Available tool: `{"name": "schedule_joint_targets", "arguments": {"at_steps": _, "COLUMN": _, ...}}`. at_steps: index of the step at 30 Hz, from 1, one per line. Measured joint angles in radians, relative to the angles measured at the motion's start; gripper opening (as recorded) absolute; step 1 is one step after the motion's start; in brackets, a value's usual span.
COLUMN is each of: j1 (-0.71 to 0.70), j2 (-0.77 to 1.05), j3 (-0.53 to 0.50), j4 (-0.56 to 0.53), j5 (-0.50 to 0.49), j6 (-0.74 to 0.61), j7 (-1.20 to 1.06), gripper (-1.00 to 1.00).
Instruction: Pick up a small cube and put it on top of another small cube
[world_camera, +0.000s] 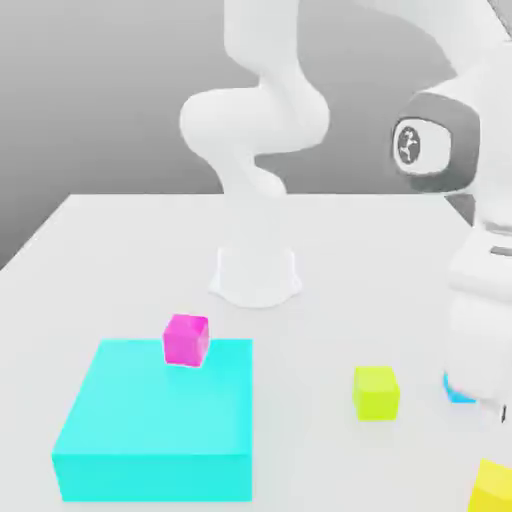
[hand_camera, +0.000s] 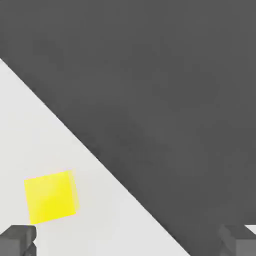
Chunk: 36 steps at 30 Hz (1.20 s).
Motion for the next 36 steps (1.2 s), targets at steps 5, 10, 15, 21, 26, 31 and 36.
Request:
{"name": "schedule_joint_targets", "arguments": {"at_steps": 5, "j1": 0.043, "j2": 0.184, "j3": 0.008, "j4": 0.024, "j5": -0.049, "j6": 0.065, "j7": -0.024, "gripper": 0.00}}
{"name": "schedule_joint_targets", "arguments": {"at_steps": 10, "j1": 0.068, "j2": 0.287, "j3": -0.019, "j4": 0.047, "j5": -0.077, "j6": 0.139, "j7": -0.008, "gripper": -1.00}}
{"name": "schedule_joint_targets", "arguments": {"at_steps": 15, "j1": 0.070, "j2": 0.292, "j3": -0.020, "j4": 0.048, "j5": -0.077, "j6": 0.142, "j7": -0.007, "gripper": -1.00}}
{"name": "schedule_joint_targets", "arguments": {"at_steps": 21, "j1": 0.021, "j2": 0.098, "j3": -0.007, "j4": -0.026, "j5": -0.004, "j6": 0.026, "j7": 0.007, "gripper": -1.00}}
{"name": "schedule_joint_targets", "arguments": {"at_steps": 26, "j1": -0.044, "j2": -0.086, "j3": -0.082, "j4": -0.156, "j5": 0.068, "j6": -0.022, "j7": 0.167, "gripper": -1.00}}
{"name": "schedule_joint_targets", "arguments": {"at_steps": 31, "j1": -0.148, "j2": -0.267, "j3": -0.152, "j4": -0.289, "j5": 0.094, "j6": -0.069, "j7": 0.366, "gripper": -1.00}}
{"name": "schedule_joint_targets", "arguments": {"at_steps": 36, "j1": -0.247, "j2": -0.447, "j3": -0.181, "j4": -0.422, "j5": 0.094, "j6": -0.116, "j7": 0.584, "gripper": -1.00}}
